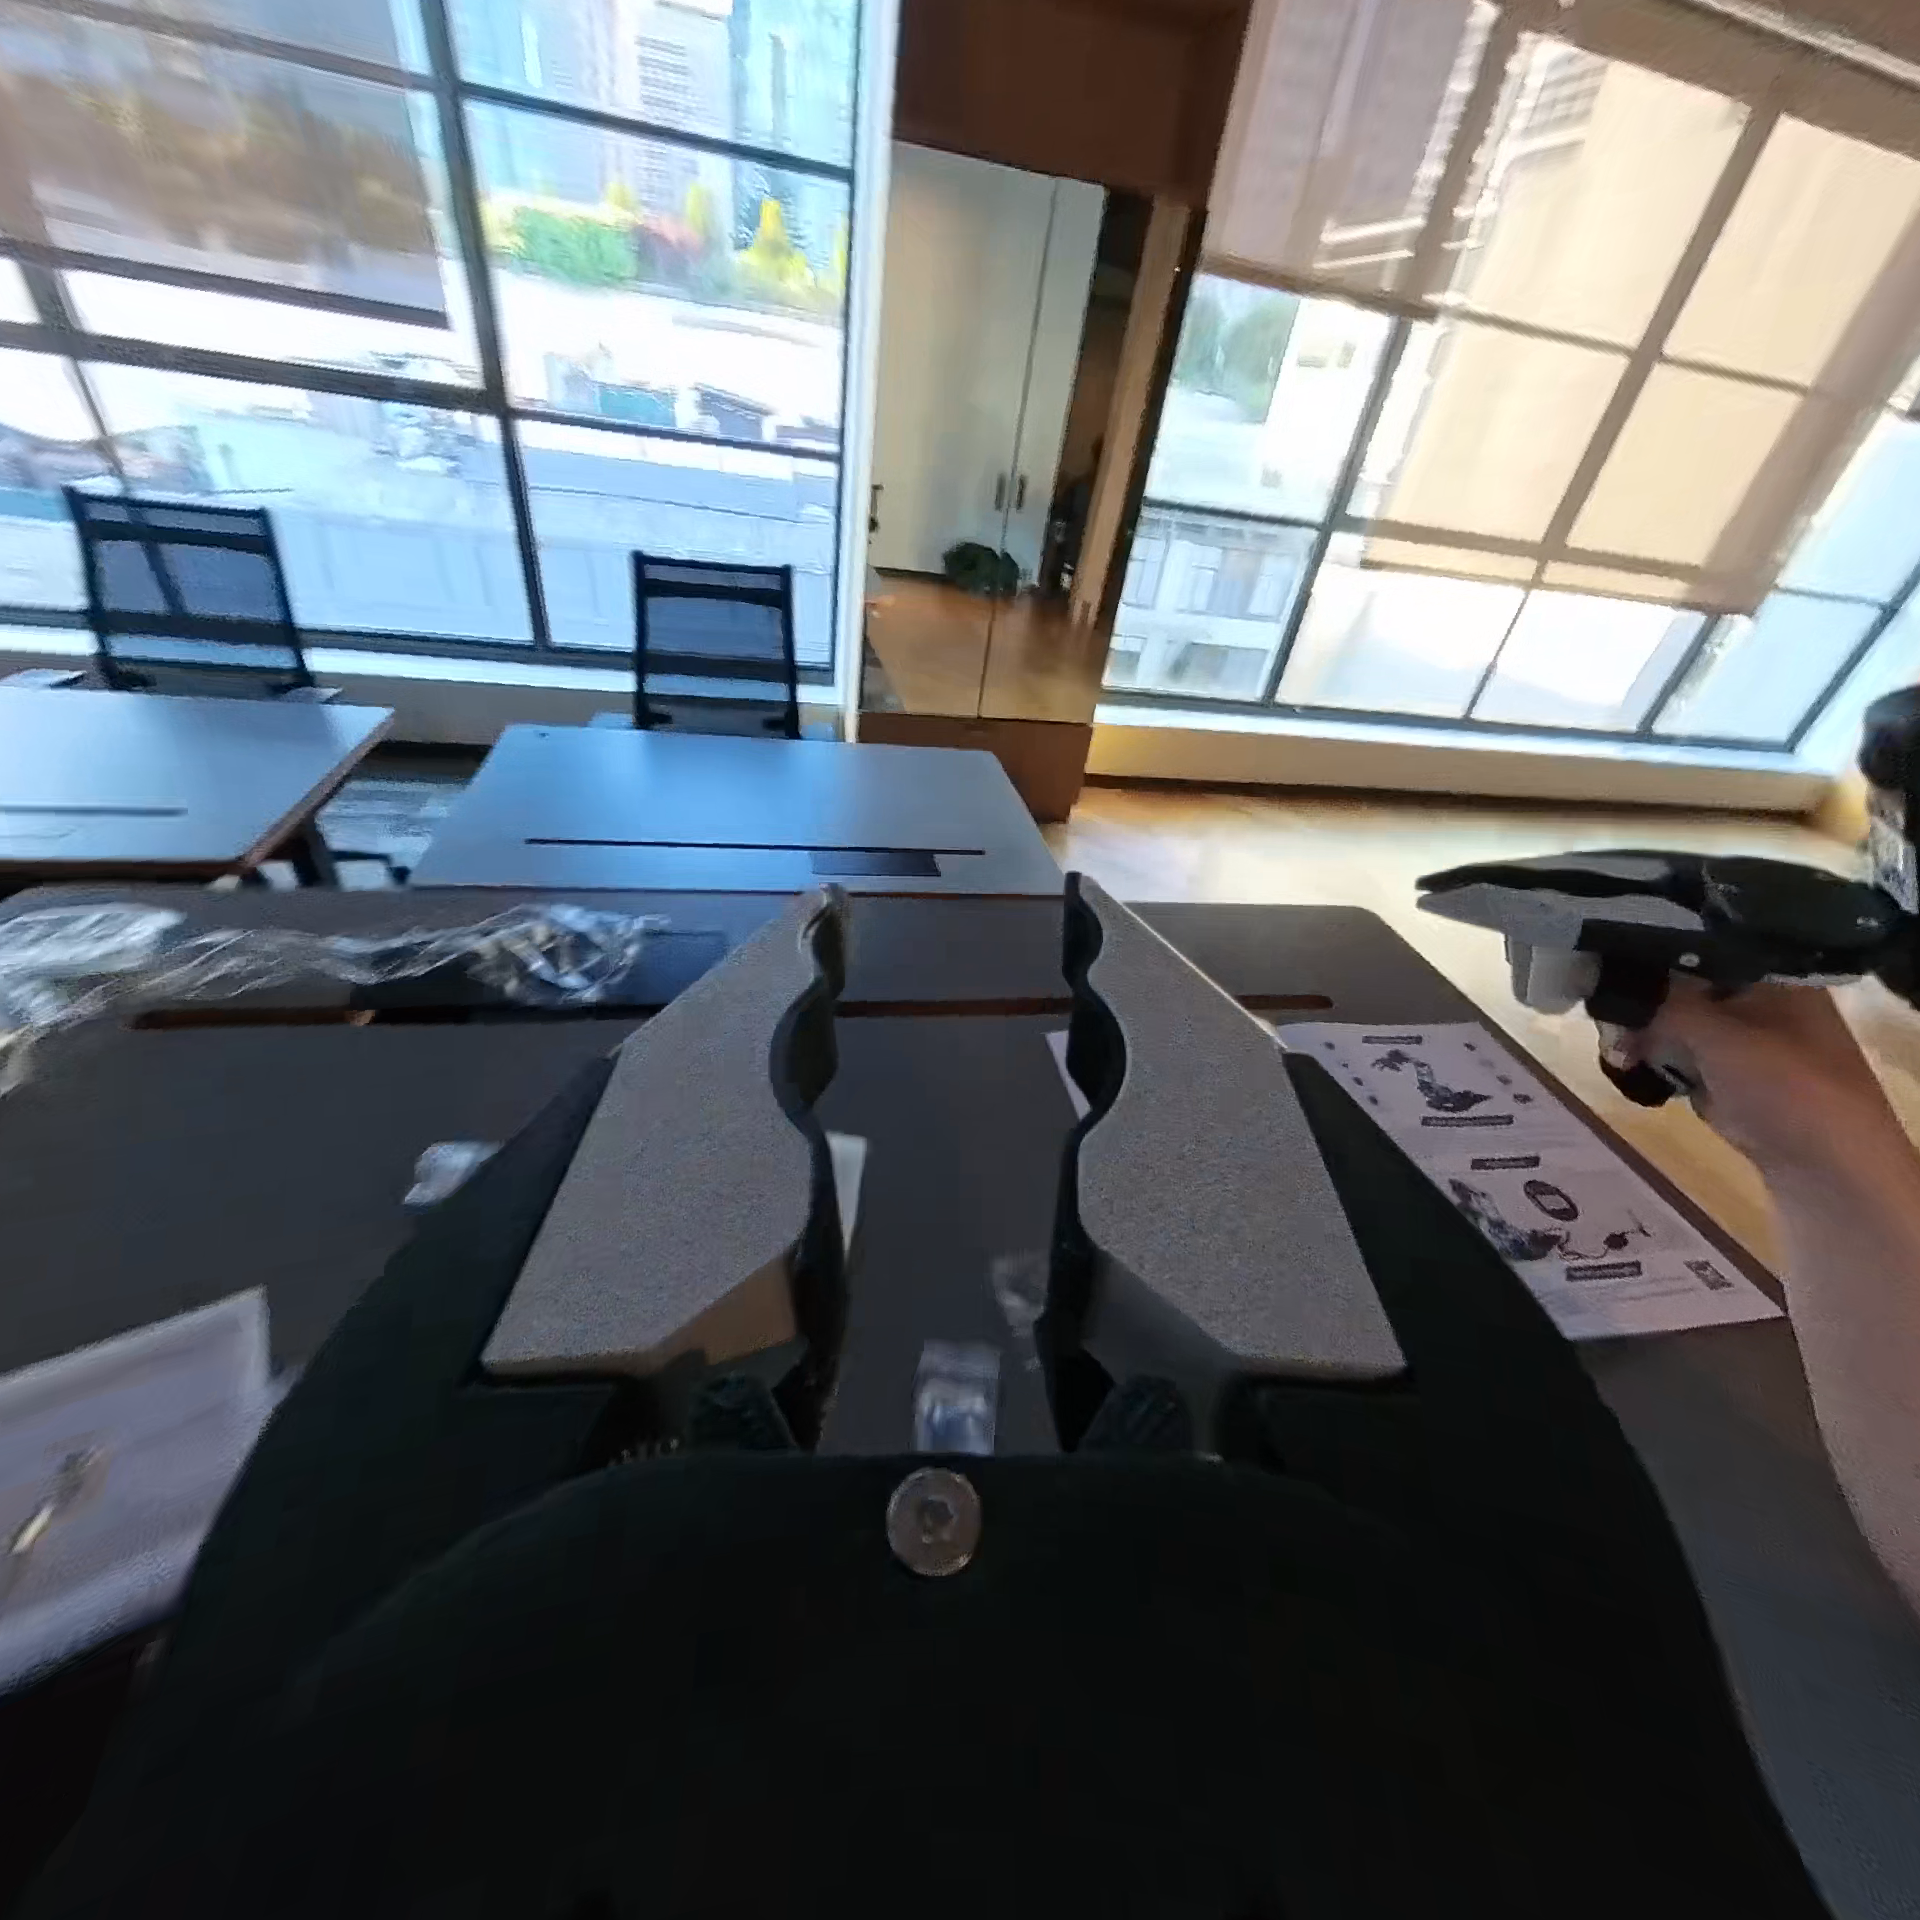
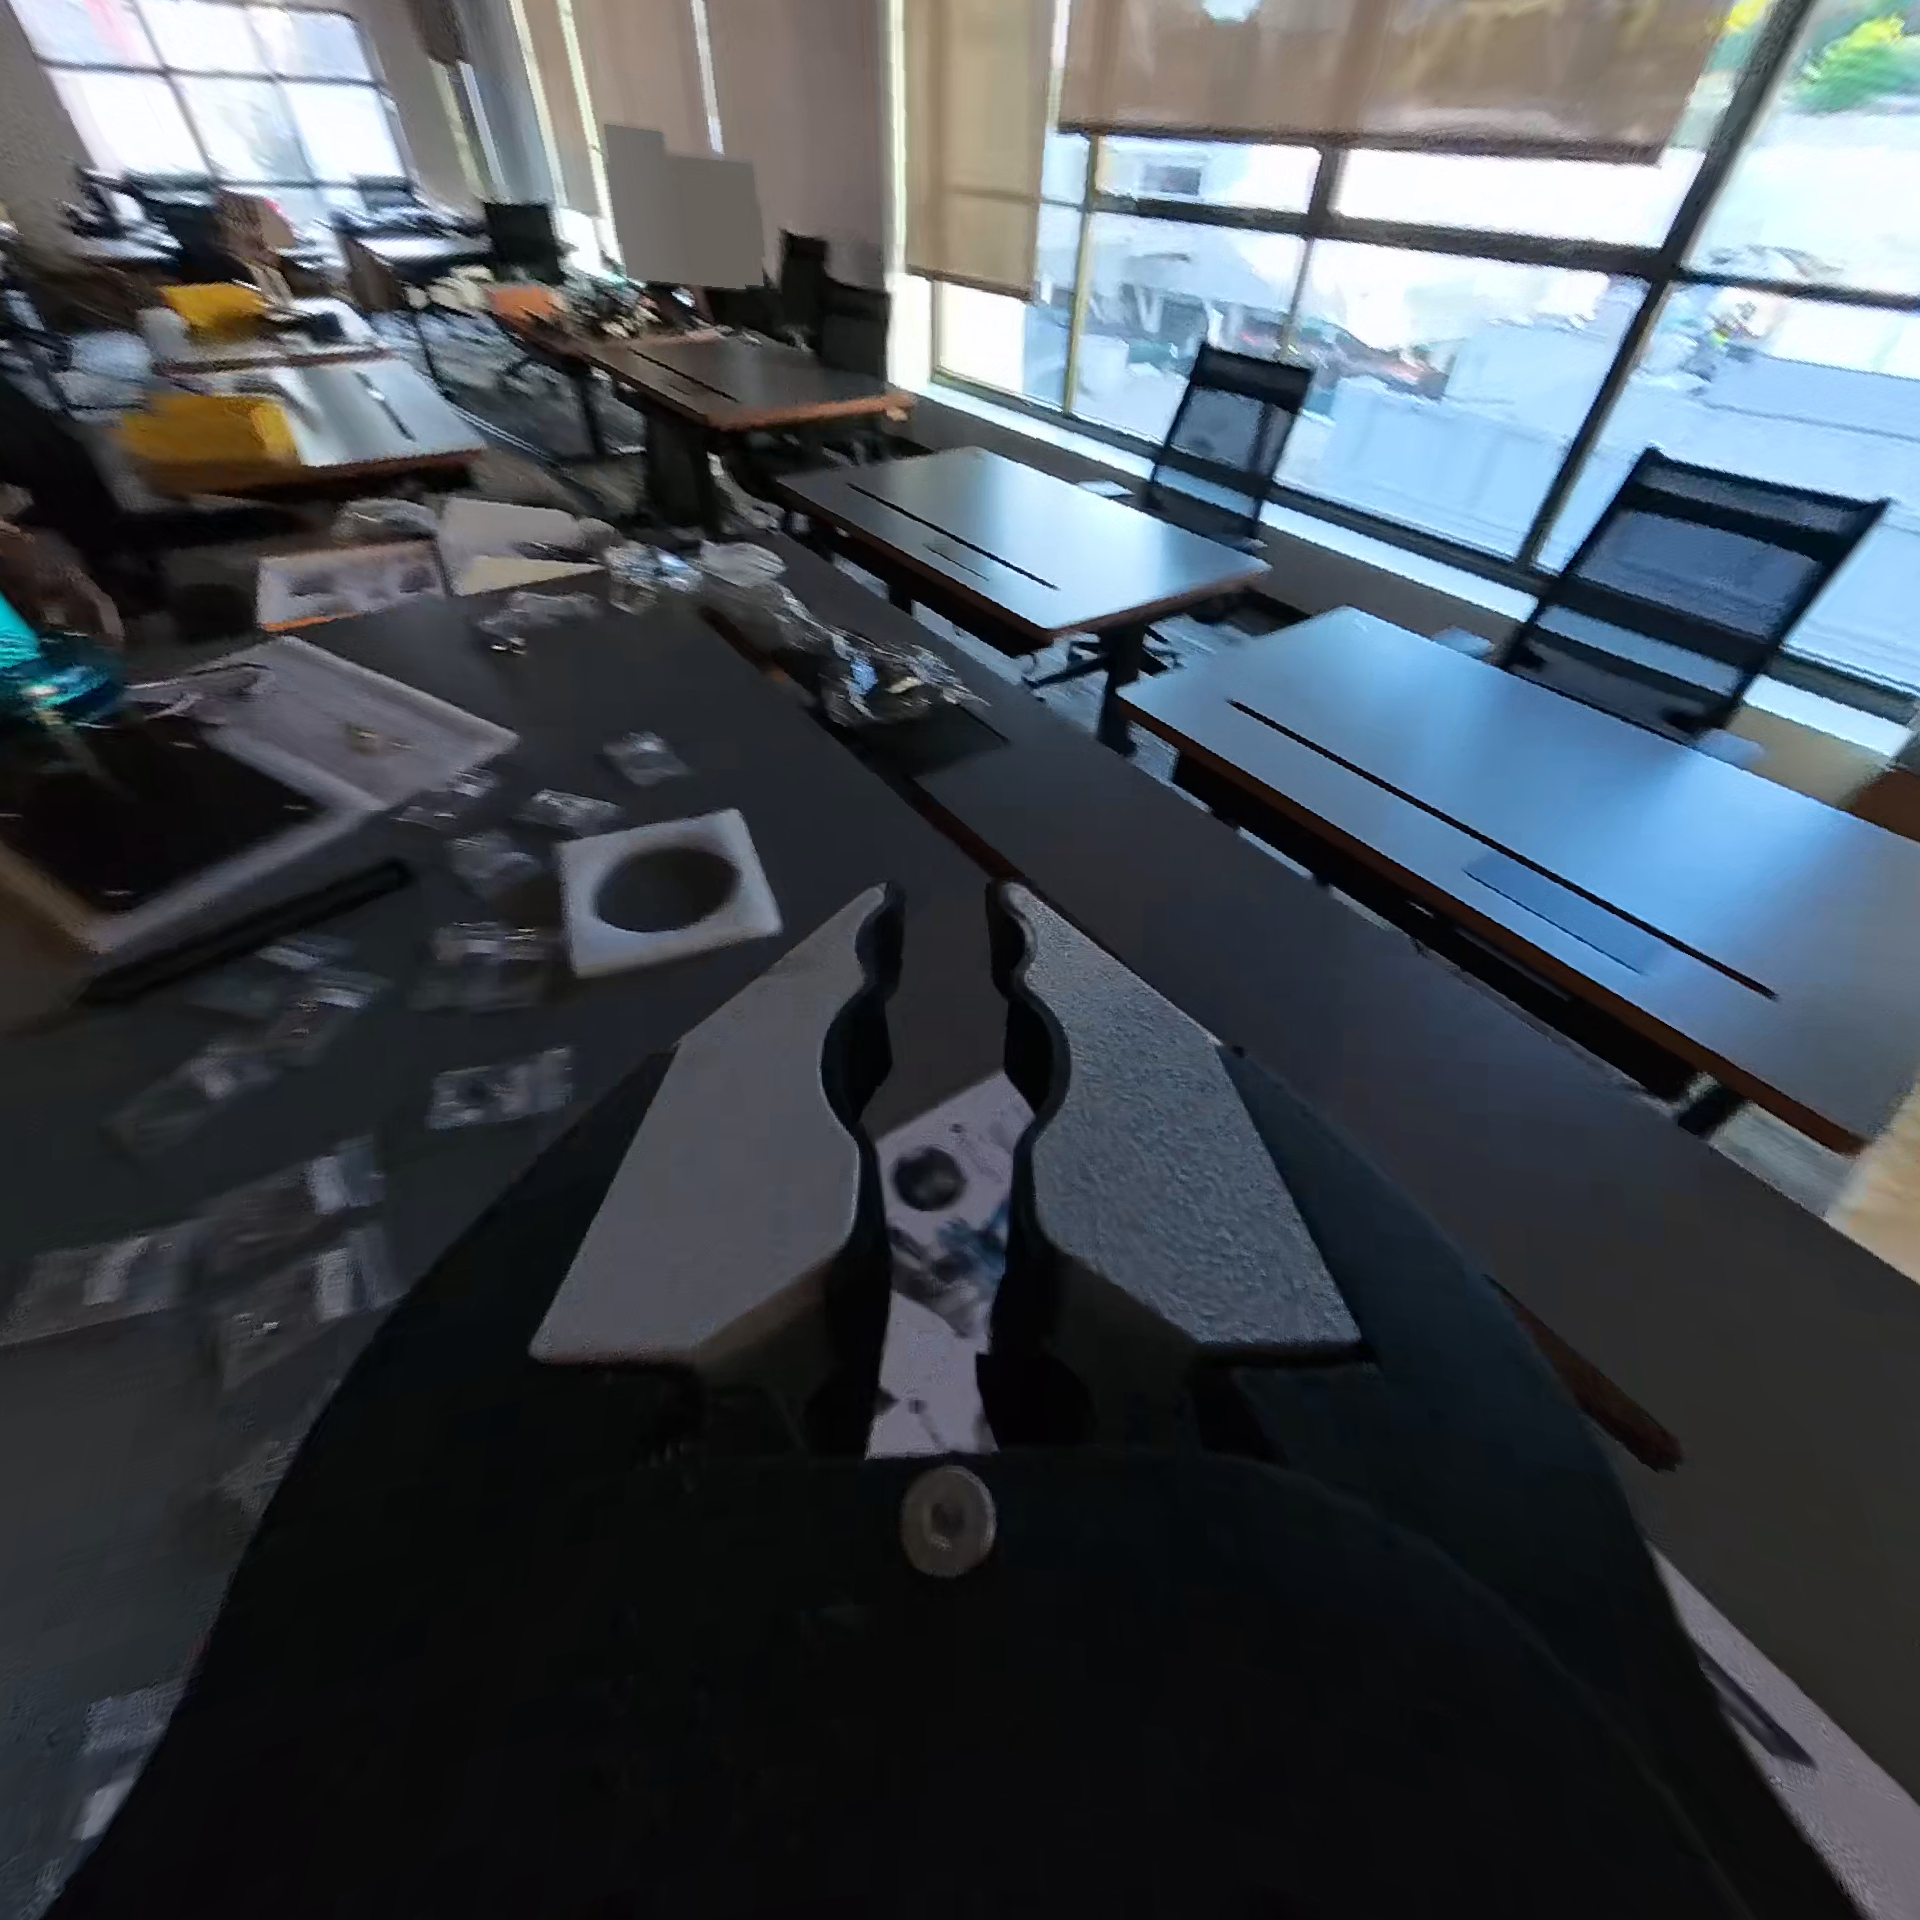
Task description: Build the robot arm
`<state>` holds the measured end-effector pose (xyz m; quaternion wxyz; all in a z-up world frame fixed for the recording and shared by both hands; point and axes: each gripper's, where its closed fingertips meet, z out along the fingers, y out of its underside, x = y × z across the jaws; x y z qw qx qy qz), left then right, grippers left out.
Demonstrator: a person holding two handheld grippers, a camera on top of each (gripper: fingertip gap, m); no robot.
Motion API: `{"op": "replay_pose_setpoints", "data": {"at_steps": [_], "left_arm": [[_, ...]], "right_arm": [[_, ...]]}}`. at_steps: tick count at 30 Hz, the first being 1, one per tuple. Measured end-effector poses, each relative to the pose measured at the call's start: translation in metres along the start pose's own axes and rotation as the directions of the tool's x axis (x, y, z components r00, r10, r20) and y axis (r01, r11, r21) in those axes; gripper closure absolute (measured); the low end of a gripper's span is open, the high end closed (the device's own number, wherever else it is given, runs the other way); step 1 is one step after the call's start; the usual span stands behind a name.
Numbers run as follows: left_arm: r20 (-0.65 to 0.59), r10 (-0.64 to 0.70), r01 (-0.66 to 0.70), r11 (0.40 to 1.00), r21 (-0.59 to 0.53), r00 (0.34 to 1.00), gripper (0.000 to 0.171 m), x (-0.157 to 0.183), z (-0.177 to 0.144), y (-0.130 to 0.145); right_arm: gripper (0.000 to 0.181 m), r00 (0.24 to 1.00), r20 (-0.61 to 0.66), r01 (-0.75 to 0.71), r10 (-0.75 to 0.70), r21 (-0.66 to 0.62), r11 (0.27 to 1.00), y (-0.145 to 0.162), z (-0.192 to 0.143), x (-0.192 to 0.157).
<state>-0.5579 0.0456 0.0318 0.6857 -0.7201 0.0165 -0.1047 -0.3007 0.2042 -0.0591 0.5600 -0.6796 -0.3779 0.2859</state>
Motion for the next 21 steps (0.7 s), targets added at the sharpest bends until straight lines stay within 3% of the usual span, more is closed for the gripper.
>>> {"op": "replay_pose_setpoints", "data": {"at_steps": [6,9,12,16,21], "left_arm": [[0.253,0.045,-0.033,0.998,-0.050,0.966,0.136,-0.081,-0.188,-0.006],[0.409,0.116,-0.051,0.985,-0.165,0.905,0.135,-0.124,-0.291,0.021],[0.504,0.071,0.045,0.976,-0.215,0.861,0.131,-0.163,-0.382,0.064],[0.438,-0.024,0.151,0.954,-0.258,0.899,0.129,-0.206,-0.465,0.114],[0.373,-0.015,0.130,0.950,-0.285,0.928,0.131,-0.267,-0.534,0.121]], "right_arm": [[0.167,0.982,0.148,0.130,-0.120,-0.058,0.990,0.030,0.022,-0.111],[0.167,0.965,0.232,0.143,-0.121,-0.080,0.986,0.047,0.044,-0.180],[0.167,0.950,0.293,0.132,-0.105,-0.075,0.988,0.052,0.069,-0.255],[0.166,0.946,0.303,0.135,-0.113,-0.052,0.989,0.049,0.104,-0.355],[0.168,0.947,0.313,0.098,-0.075,-0.059,0.993,0.049,0.177,-0.455]]}}
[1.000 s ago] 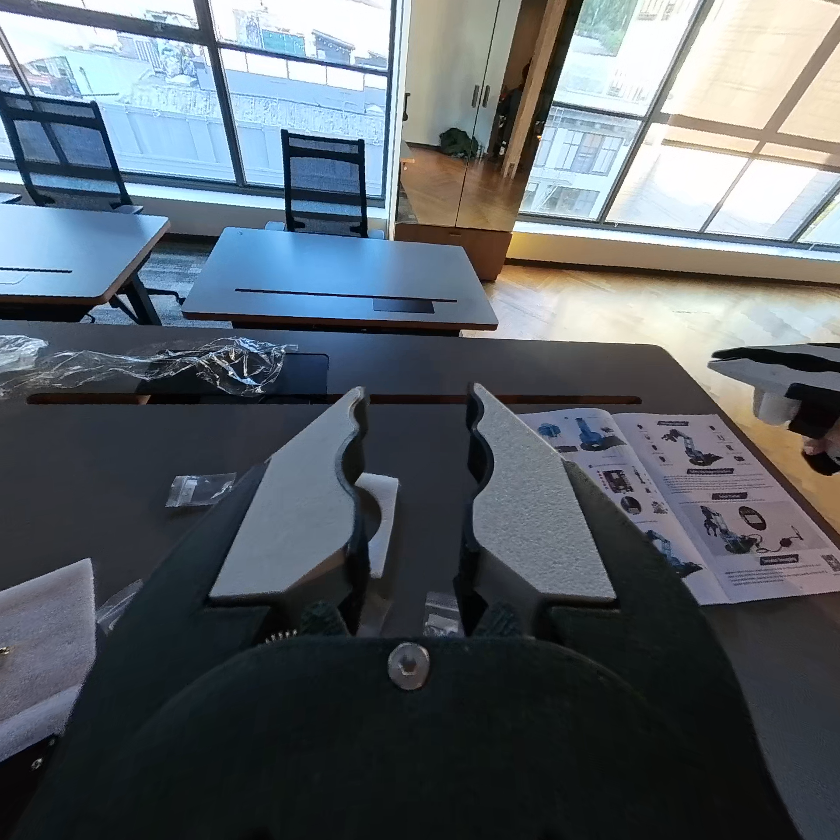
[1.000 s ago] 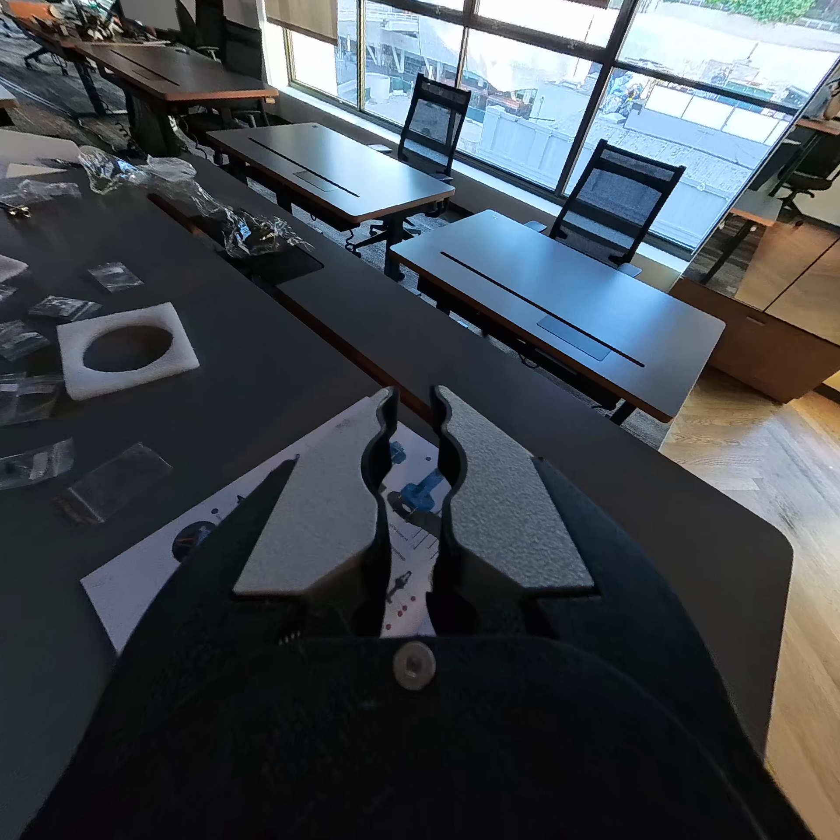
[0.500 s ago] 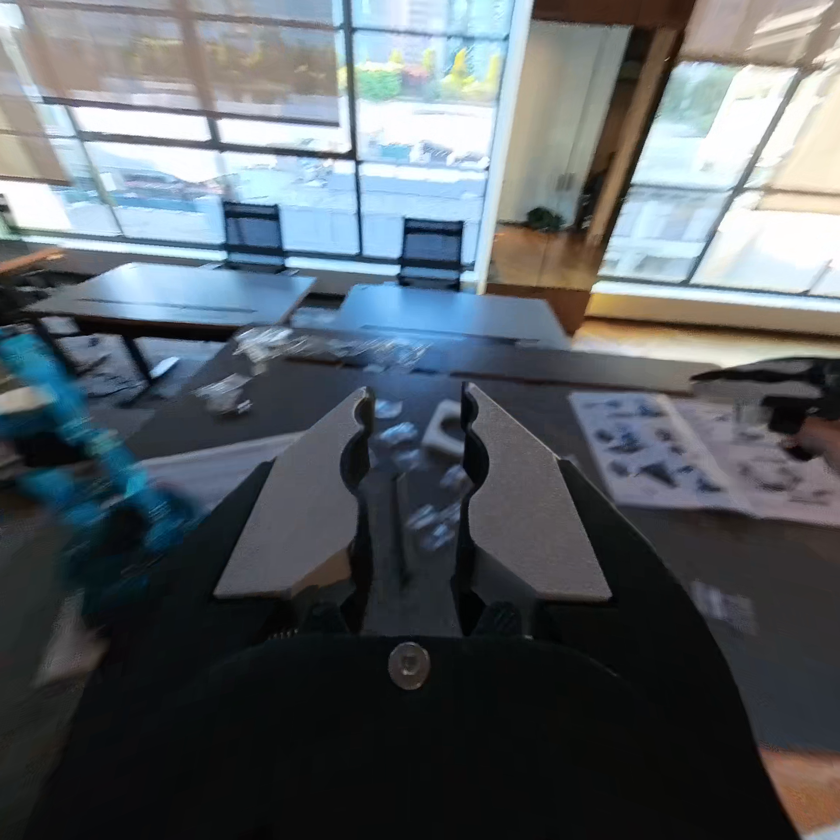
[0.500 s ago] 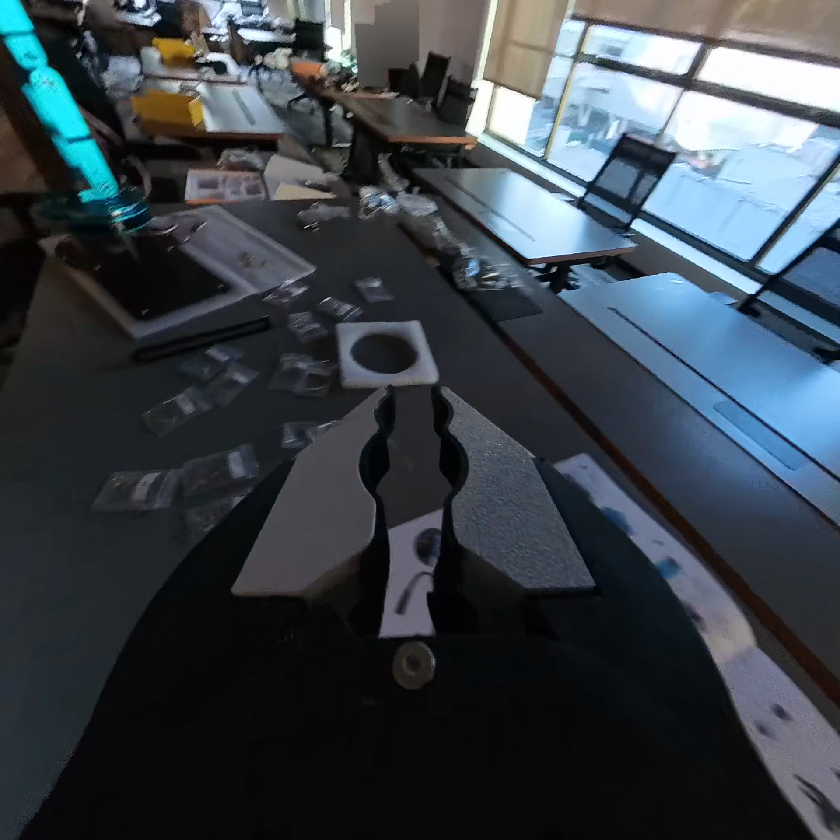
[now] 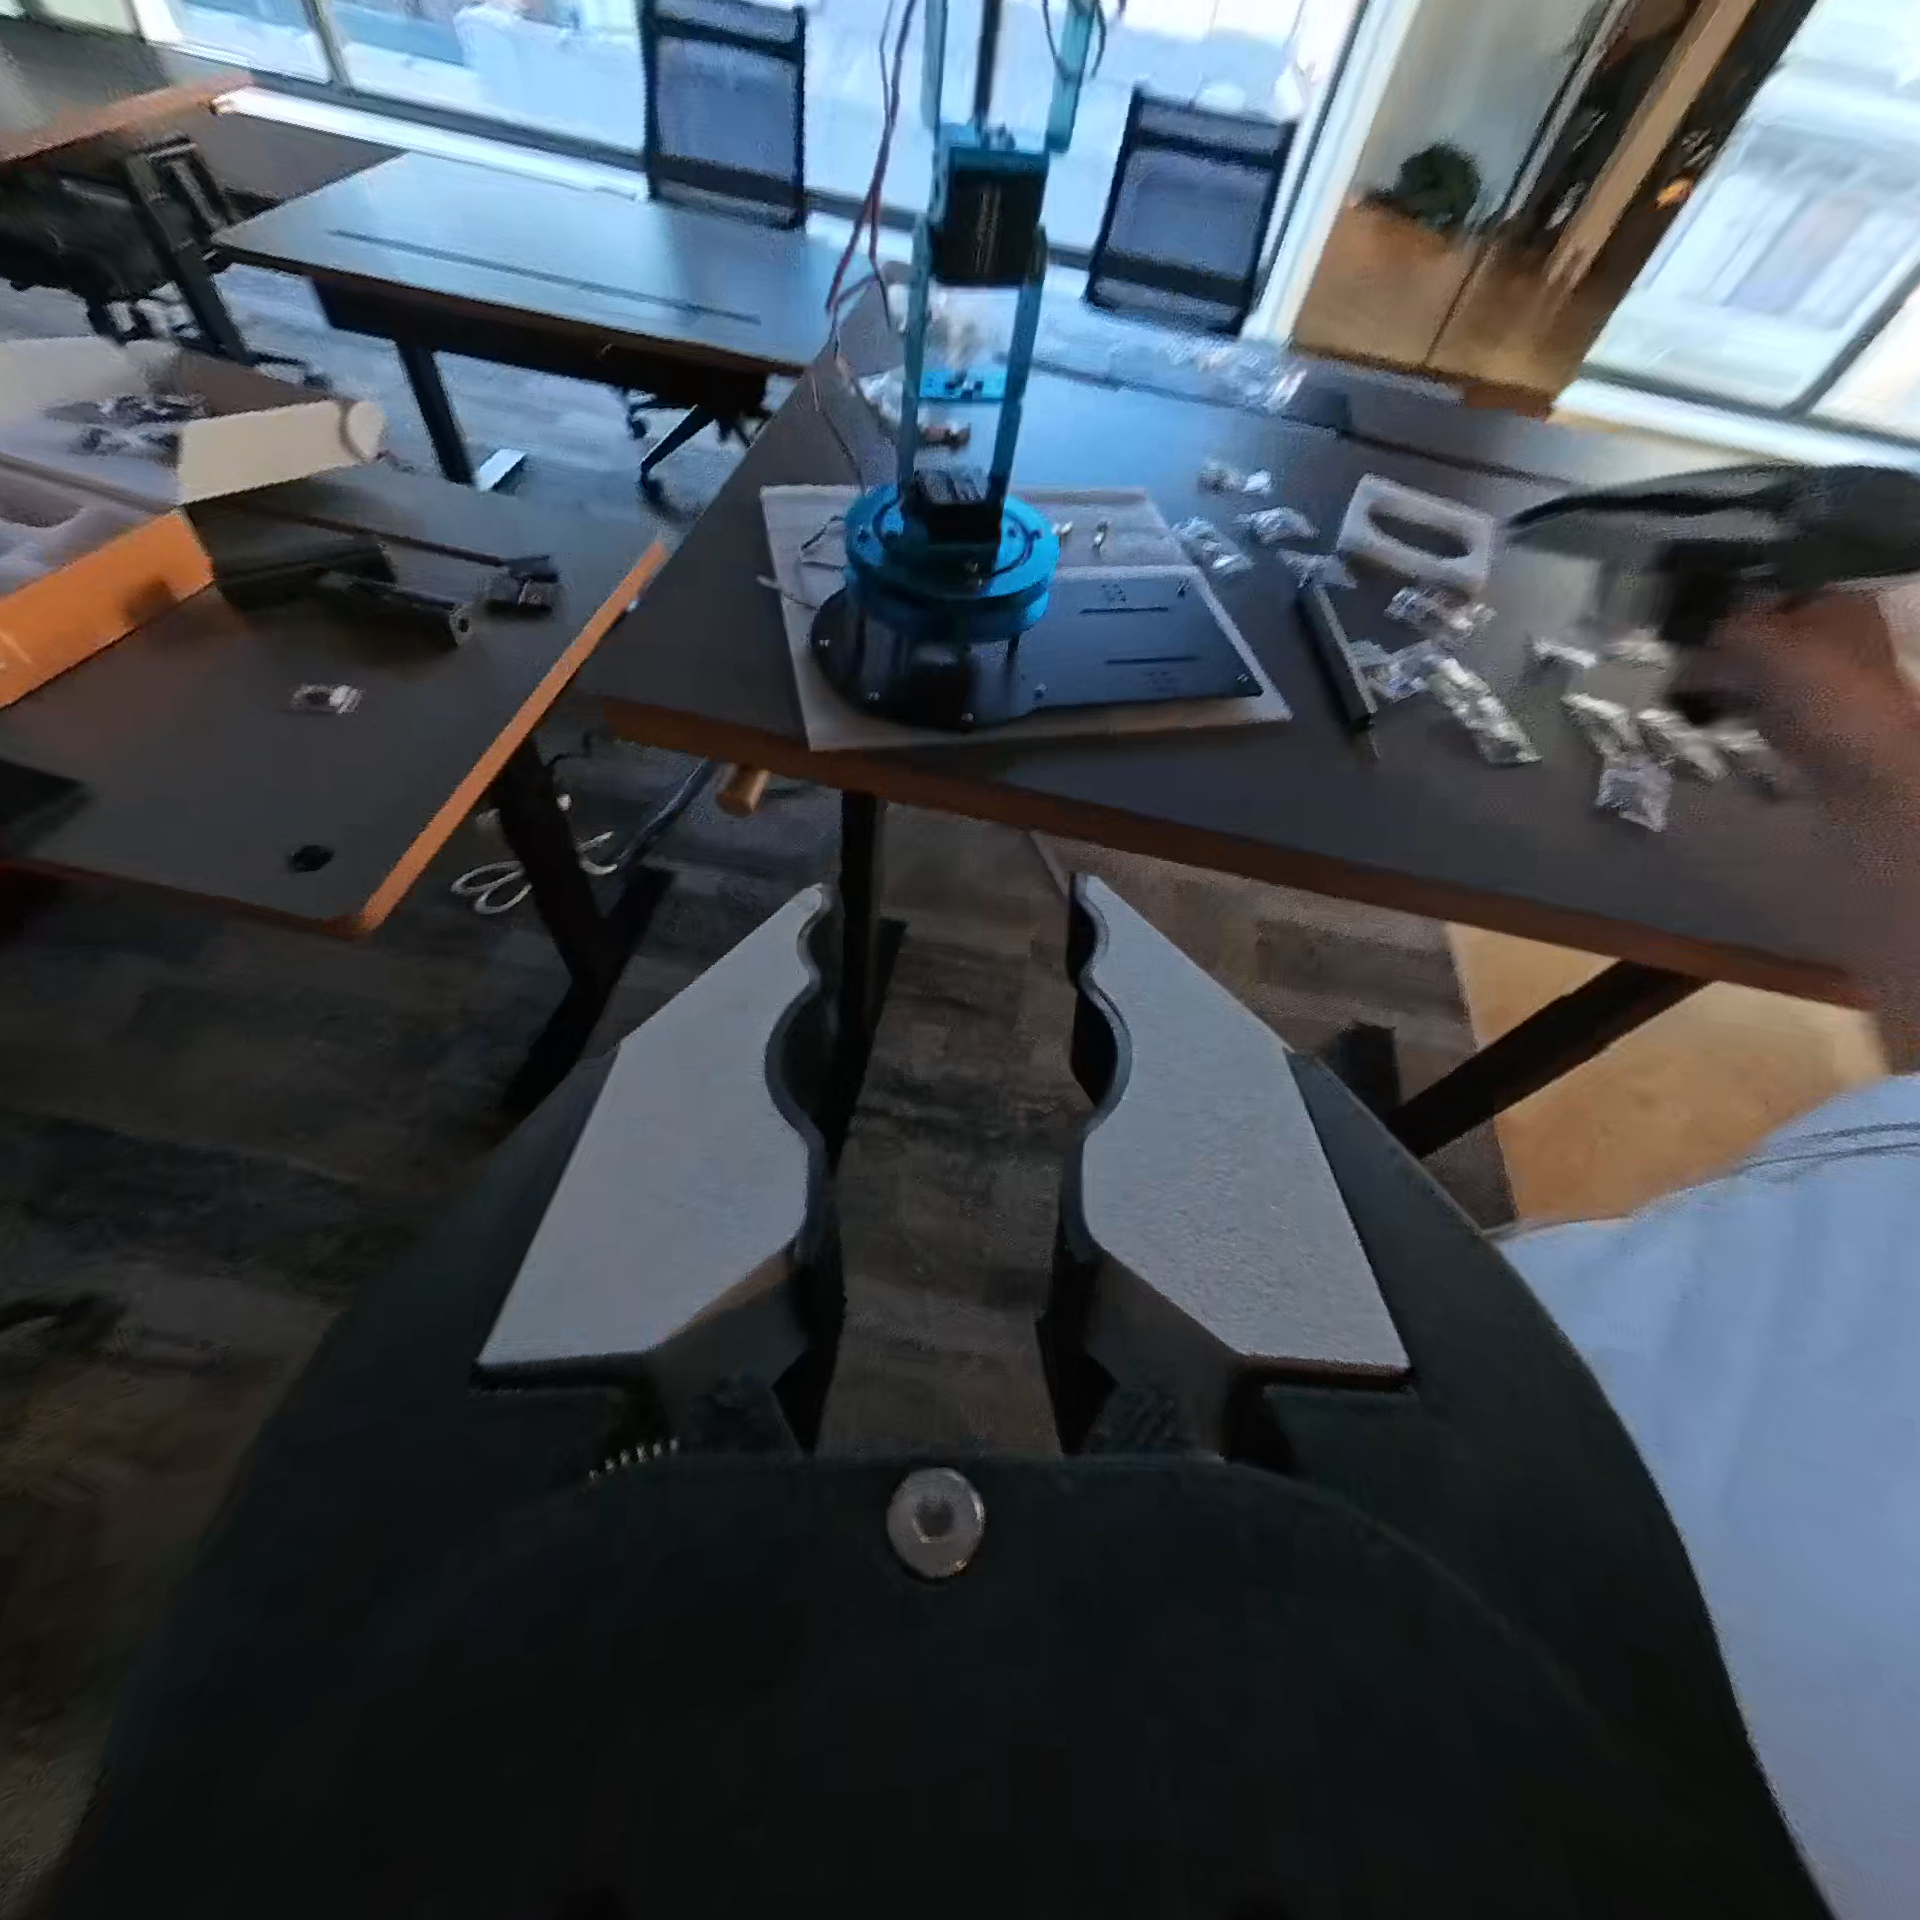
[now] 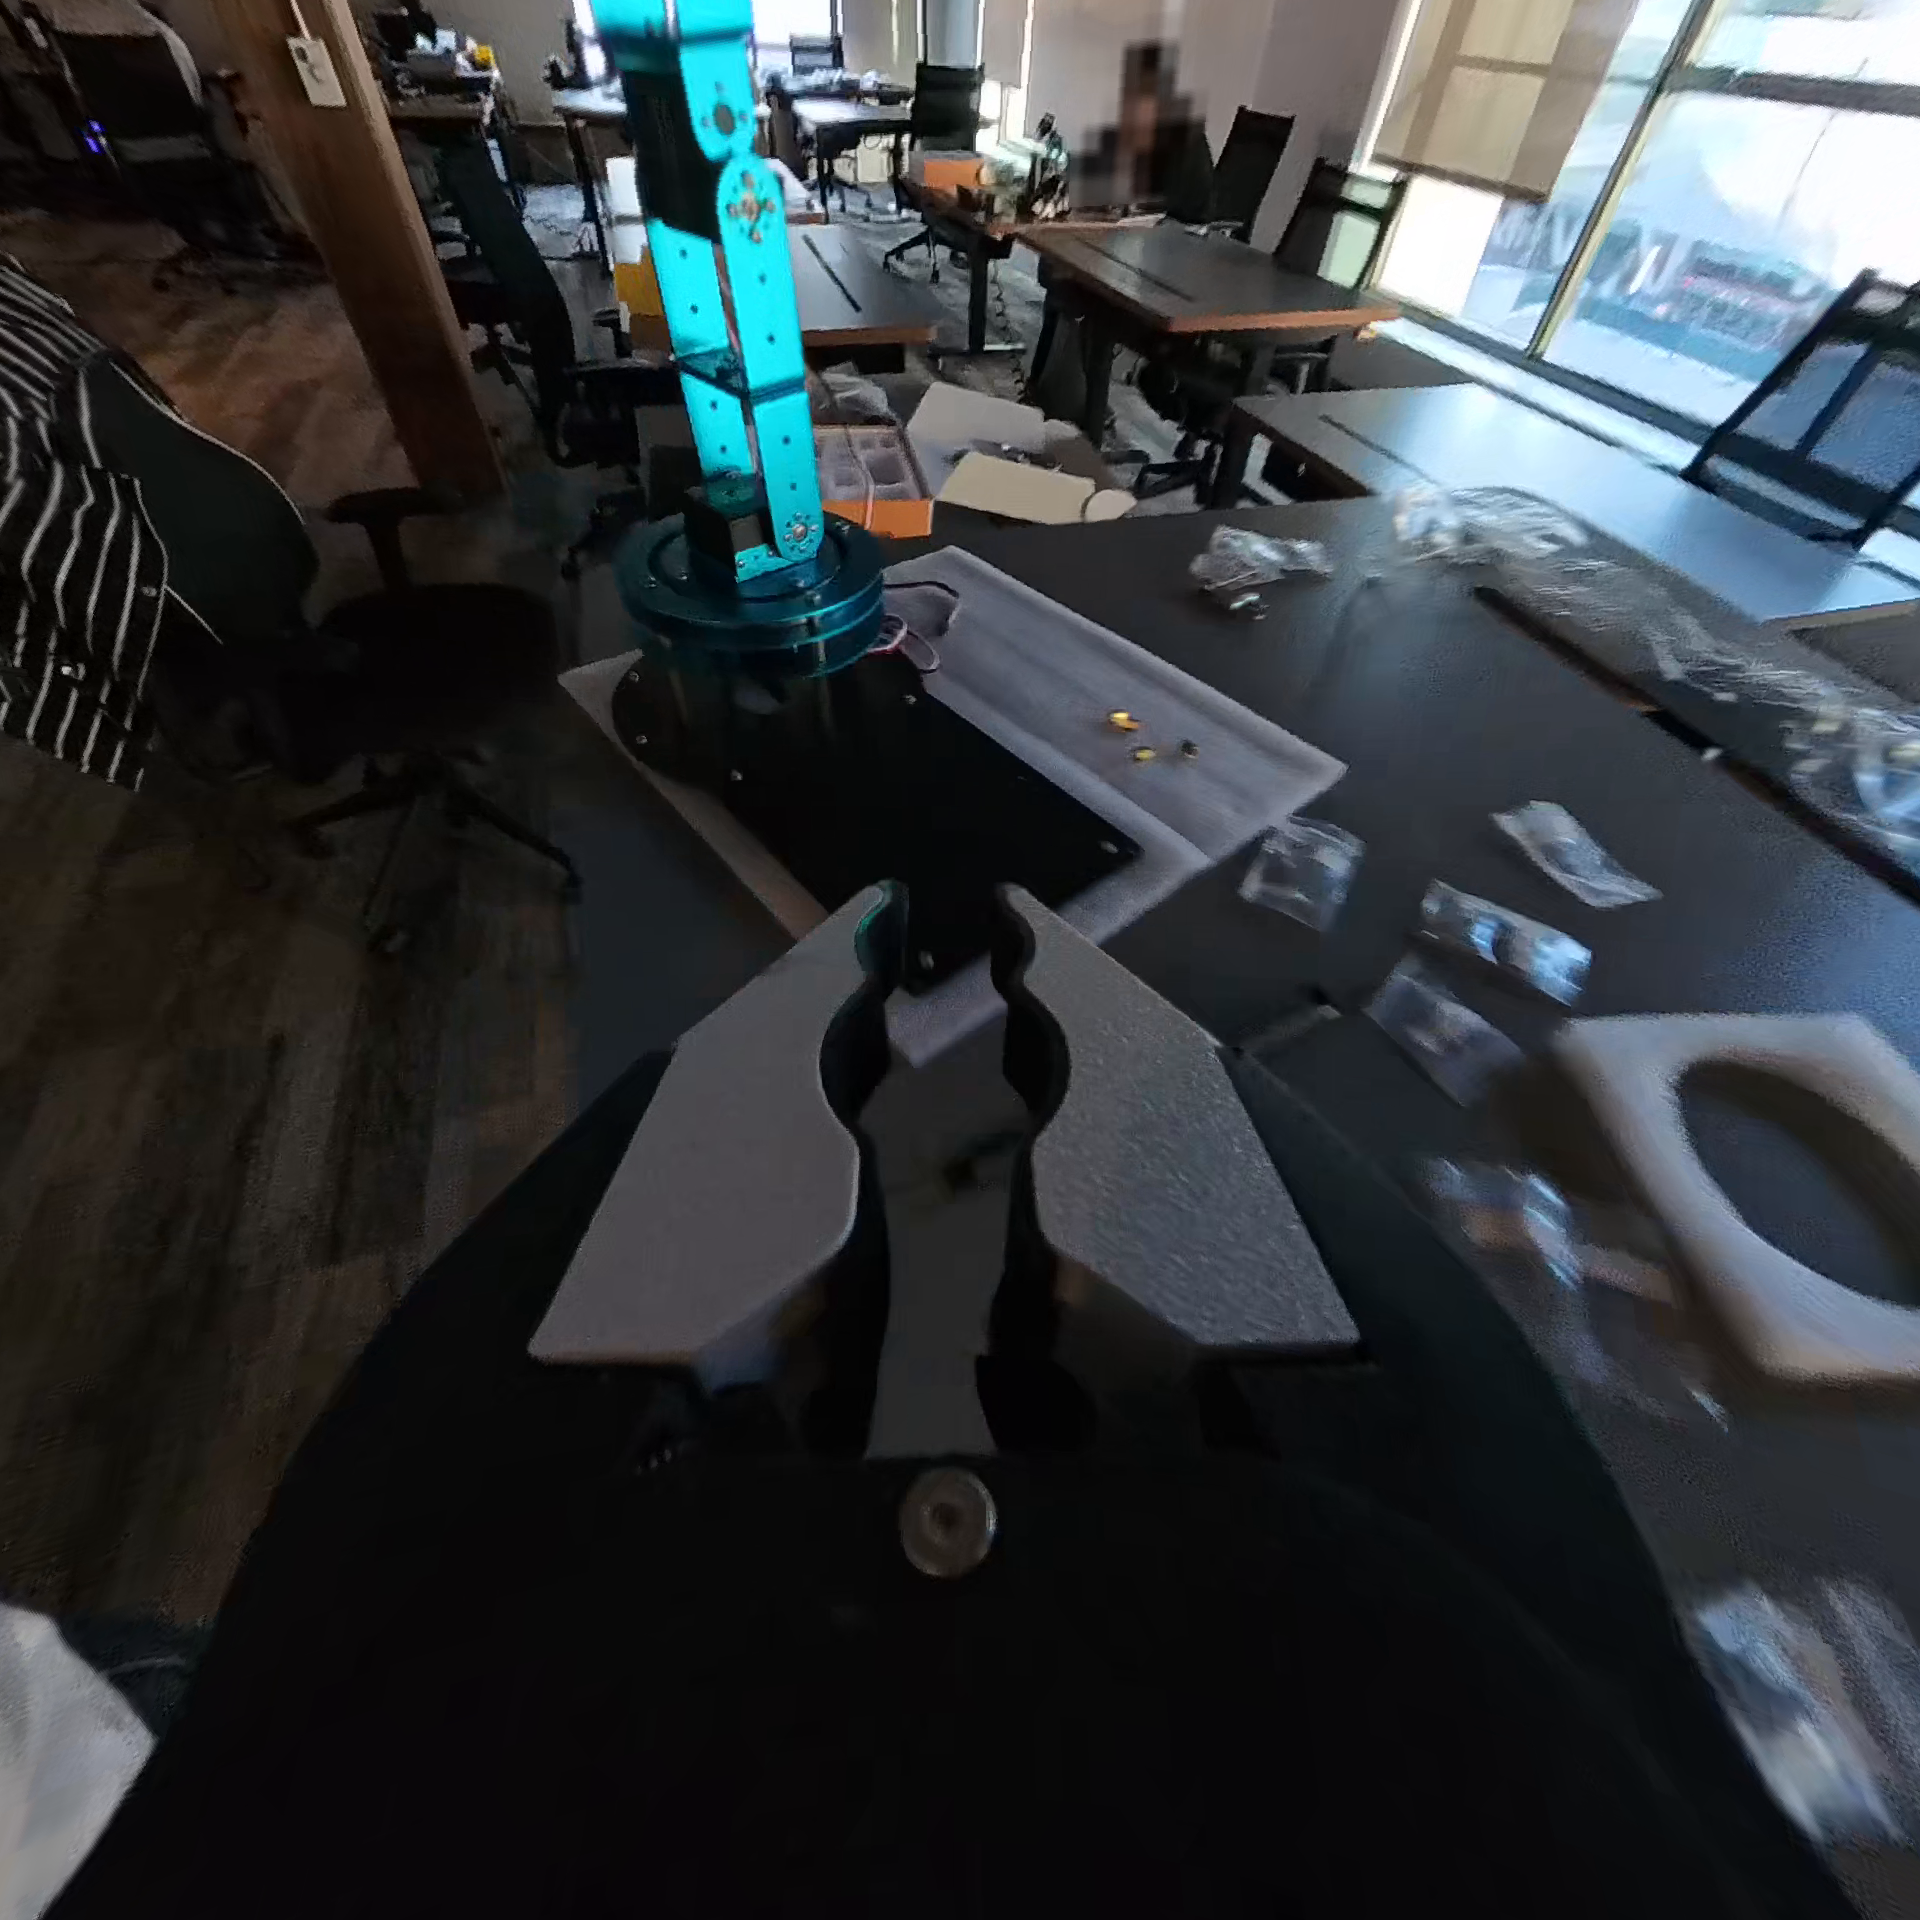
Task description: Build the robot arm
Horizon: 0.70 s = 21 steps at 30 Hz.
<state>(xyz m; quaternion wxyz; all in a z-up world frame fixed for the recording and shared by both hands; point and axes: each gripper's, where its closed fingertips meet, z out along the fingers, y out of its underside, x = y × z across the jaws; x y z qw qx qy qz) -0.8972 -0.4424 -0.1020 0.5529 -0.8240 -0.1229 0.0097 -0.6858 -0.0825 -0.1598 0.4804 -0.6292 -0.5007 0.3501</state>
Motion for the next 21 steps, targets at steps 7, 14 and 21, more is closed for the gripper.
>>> {"op": "replay_pose_setpoints", "data": {"at_steps": [7,14,21], "left_arm": [[-0.126,-0.100,0.107,0.993,0.057,0.987,0.133,-0.057,-0.007,0.003],[-0.044,-0.133,0.137,0.984,0.116,0.990,0.135,-0.087,0.010,-0.010],[0.029,-0.215,0.210,0.970,0.124,0.976,0.135,-0.102,0.026,-0.003]], "right_arm": [[0.168,1.000,-0.010,-0.008,0.006,-0.239,0.971,0.022,0.167,0.047],[0.165,1.000,-0.010,-0.002,-0.003,-0.477,0.879,0.055,0.243,0.094],[0.155,0.990,-0.097,-0.134,0.099,-0.496,0.858,0.056,0.242,0.092]]}}
